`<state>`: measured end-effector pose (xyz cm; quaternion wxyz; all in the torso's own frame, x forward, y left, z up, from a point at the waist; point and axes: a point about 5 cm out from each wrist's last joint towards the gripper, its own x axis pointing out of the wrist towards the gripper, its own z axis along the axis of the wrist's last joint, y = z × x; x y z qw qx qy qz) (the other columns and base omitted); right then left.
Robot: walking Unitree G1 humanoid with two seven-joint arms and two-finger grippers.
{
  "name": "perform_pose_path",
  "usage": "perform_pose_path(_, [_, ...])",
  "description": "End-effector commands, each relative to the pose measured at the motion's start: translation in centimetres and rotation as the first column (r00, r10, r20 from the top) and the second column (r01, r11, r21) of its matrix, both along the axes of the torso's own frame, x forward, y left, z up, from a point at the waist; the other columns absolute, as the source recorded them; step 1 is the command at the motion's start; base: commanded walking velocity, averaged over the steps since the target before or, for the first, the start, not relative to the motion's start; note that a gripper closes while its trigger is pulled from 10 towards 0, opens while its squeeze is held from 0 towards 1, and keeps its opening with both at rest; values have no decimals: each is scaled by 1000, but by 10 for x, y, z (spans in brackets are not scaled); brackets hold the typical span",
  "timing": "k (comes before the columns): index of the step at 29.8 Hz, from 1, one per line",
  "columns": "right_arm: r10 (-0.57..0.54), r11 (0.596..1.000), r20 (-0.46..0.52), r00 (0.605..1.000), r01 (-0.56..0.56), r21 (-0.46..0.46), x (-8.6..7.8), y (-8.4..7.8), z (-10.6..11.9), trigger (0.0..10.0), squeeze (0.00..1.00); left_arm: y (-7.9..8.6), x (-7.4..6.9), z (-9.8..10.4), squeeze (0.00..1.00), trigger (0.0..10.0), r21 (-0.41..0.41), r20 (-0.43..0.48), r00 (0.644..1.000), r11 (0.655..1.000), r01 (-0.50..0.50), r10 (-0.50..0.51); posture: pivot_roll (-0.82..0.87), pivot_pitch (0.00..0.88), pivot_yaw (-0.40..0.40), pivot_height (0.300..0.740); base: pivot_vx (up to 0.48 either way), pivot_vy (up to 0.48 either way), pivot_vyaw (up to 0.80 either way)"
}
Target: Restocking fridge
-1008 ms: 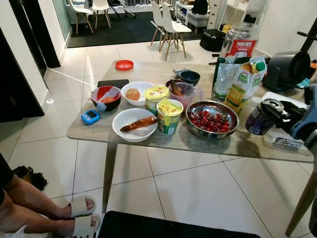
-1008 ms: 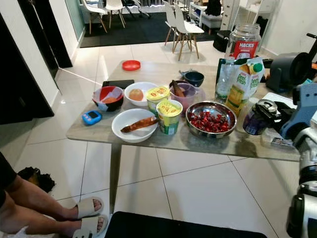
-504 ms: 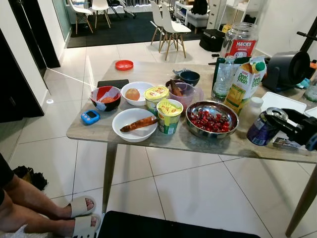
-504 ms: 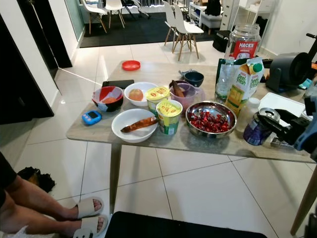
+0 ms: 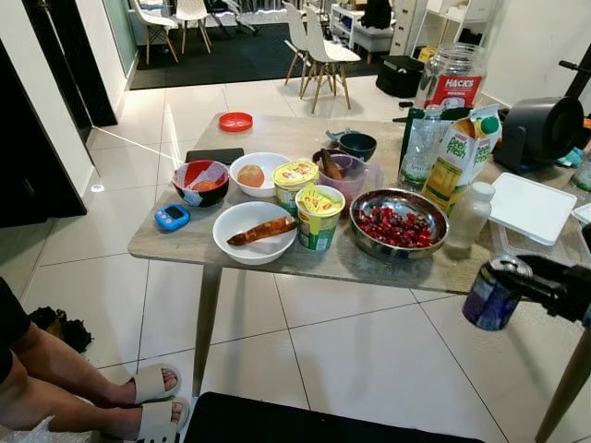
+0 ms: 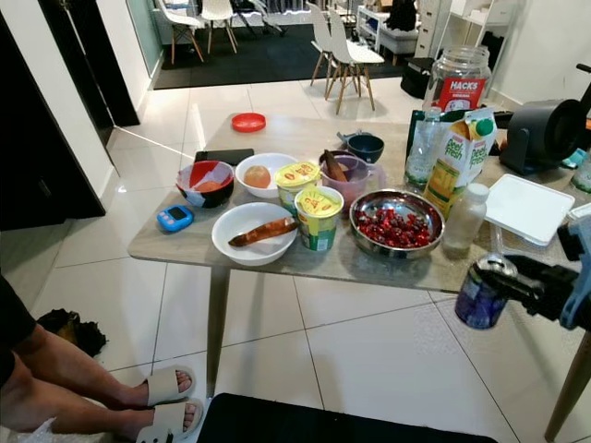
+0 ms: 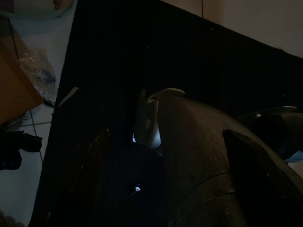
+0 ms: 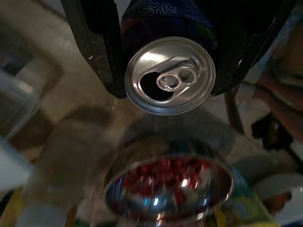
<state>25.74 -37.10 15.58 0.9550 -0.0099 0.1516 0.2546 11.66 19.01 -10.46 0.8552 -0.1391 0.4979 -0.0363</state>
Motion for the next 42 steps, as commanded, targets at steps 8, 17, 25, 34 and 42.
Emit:
perform_pose_path(8, [-74,996,-176,982,62,-69,-15,-1,-42,10000,0,-4,-3,-1,0,10000,-12,-14,1000,1000,4,-4,-41,1,-7,740,0,0,0])
perform_pose_path(17, [-299,952,-235,925,271,-144,-26,-7,-82,10000,0,-3,-4,-2,0,10000,-10,-17,1000,1000,2,-2,-39,1,-6,740,0,0,0])
perform_pose_path(25, [-496,868,-282,821,463,-181,-45,-6,-118,10000,0,0,-3,-1,0,10000,-6,-11,1000,1000,1,-1,-34,1,-3,740,0,0,0])
perform_pose_path(34, [-683,730,-284,673,648,-218,-59,1,-147,10000,0,0,-5,-2,0,10000,-1,-19,1000,1000,1,-1,-38,2,-3,740,0,0,0])
perform_pose_path(42, [-769,632,-300,564,740,-230,-62,28,-173,10000,0,-3,-2,-1,0,10000,-3,-7,1000,1000,-1,1,-31,0,-9,740,0,0,0])
